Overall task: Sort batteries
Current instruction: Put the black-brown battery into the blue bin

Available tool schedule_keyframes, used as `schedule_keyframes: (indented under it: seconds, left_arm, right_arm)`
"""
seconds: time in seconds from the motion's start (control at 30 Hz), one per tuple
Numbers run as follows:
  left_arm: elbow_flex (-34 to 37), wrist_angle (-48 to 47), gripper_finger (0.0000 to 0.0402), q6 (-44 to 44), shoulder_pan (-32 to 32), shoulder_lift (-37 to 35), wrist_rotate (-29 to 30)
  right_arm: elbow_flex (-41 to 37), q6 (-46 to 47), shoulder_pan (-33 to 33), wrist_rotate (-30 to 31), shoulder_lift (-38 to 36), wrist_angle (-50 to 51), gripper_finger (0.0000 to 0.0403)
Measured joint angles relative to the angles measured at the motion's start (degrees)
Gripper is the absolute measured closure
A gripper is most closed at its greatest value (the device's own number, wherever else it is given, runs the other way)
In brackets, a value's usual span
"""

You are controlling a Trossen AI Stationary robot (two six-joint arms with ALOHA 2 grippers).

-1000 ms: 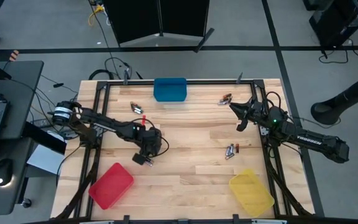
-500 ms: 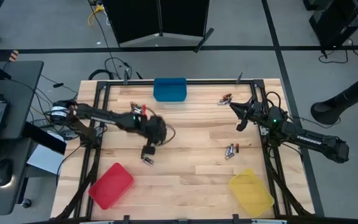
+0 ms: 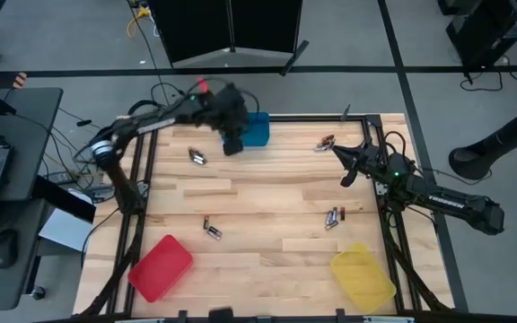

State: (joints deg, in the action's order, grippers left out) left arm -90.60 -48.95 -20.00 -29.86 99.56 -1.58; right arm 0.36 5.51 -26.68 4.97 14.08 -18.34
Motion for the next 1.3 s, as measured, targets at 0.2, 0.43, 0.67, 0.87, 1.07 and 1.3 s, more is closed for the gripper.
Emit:
schedule_keyframes:
  seconds: [0.2,0.43,0.67,0.87,1.07,1.3]
  left_arm:
    - [-15.04,-9.78,0.0357,-4.20,-5.34,13.04,-0.09]
    - [-21.18,-10.39,0.0357,-6.87,-9.27,23.25,-0.60]
    - [-21.09,-7.46,0.0357,-6.76,-11.08,28.20,-3.06]
    - [-21.03,-5.84,0.0357,-6.70,-11.57,31.24,-5.11]
    - [-20.90,-4.86,0.0357,-6.53,-11.68,33.54,-4.29]
    - [-21.03,-4.74,0.0333,-6.43,-11.68,33.17,-4.11]
  right_arm:
    - [0.00,1.52,0.01,0.02,1.20,-0.04,0.0355]
    - [0.00,2.46,0.02,0.10,2.59,0.01,0.0355]
    - [0.00,2.50,0.00,0.11,3.77,0.02,0.0355]
    - [0.00,2.50,0.01,0.11,4.69,0.00,0.0355]
    - [0.00,3.38,0.00,0.11,5.11,-0.01,0.0355]
    - [0.00,3.51,0.00,0.11,5.10,0.01,0.0355]
